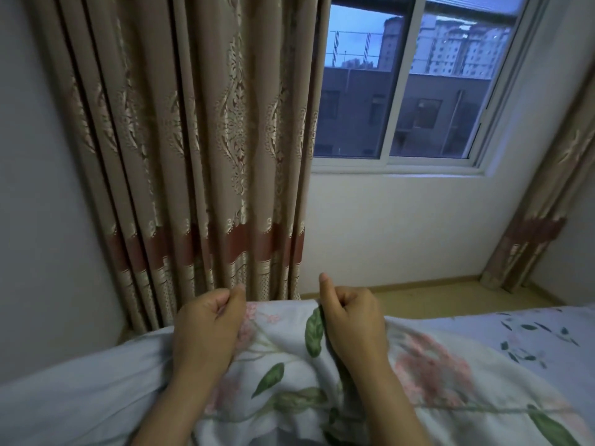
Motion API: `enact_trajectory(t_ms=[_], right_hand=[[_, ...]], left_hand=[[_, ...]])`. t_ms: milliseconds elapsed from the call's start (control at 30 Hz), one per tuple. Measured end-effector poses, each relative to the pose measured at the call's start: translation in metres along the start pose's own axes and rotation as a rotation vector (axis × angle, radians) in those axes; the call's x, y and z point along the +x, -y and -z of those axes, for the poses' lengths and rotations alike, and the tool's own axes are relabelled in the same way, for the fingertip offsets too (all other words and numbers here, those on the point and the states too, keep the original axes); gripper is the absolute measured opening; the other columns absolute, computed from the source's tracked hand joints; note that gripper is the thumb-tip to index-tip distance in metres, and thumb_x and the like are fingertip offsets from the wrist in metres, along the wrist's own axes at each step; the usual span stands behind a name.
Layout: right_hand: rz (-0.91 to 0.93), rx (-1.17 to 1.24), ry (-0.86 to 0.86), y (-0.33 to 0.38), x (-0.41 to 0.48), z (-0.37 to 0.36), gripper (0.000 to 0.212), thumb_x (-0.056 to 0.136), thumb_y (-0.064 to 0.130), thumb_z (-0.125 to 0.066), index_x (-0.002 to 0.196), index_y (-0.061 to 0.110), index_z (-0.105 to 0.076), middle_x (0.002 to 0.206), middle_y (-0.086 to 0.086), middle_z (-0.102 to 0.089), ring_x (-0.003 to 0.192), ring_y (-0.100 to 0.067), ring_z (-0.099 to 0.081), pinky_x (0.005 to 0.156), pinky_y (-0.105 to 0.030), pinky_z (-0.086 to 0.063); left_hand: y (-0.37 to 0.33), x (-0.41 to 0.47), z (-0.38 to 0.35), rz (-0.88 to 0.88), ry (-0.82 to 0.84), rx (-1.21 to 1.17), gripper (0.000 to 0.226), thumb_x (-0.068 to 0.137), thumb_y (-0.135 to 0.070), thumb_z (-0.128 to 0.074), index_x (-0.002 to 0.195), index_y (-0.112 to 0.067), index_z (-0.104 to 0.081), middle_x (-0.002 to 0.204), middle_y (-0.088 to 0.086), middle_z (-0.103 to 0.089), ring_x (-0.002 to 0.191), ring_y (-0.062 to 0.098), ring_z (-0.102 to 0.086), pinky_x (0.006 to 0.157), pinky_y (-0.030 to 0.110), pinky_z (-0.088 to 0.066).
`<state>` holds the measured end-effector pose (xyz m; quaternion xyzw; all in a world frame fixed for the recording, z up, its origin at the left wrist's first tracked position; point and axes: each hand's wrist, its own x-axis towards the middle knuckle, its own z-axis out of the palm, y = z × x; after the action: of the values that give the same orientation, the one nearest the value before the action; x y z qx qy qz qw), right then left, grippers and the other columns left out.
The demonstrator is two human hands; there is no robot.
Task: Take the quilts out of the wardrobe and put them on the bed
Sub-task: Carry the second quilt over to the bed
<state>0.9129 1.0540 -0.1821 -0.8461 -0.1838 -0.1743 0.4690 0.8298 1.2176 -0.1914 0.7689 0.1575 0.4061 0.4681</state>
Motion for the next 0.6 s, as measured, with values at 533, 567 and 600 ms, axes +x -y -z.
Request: enact_trajectory(t_ms=[533,567,600], right_hand=[[-0.107,-0.071,-0.165,-0.043,0.232,-0.123,0.063,0.089,0.045,-0.048,0.039,0.016,-0.023,0.034,0.004,-0.026,0.035,-0.009,-0.024,0.042,-0.027,-0.025],[-0.119,-0.069,-0.169,-0.050,0.244,-0.128,0.063,0.088,0.046,-0.048,0.039,0.016,-0.023,0.033,0.004,-0.026,0.034,-0.009,-0.025,0.042,-0.027,-0.024],[-0.125,-0.070,-0.173,-0.060,0.259,-0.134,0.062,0.088,0.047,-0.047,0.039,0.017,-0.024,0.034,0.004,-0.026,0.034,-0.009,-0.025,0.042,-0.026,-0.025]], left_hand=[[0.089,0.262,-0.130,-0.080,0.184,-0.097,0.052,0.090,-0.028,-0.056,0.046,-0.009,-0.037,0.037,-0.003,-0.031,0.040,0.008,-0.029,0.046,0.028,-0.029],[0.096,0.273,-0.140,-0.078,0.198,-0.098,0.050,0.090,-0.028,-0.056,0.046,-0.011,-0.039,0.037,-0.003,-0.032,0.040,0.009,-0.030,0.047,0.029,-0.030],[0.102,0.286,-0.154,-0.079,0.210,-0.096,0.049,0.090,-0.027,-0.056,0.045,-0.013,-0.041,0.037,-0.003,-0.033,0.040,0.009,-0.030,0.047,0.029,-0.030]])
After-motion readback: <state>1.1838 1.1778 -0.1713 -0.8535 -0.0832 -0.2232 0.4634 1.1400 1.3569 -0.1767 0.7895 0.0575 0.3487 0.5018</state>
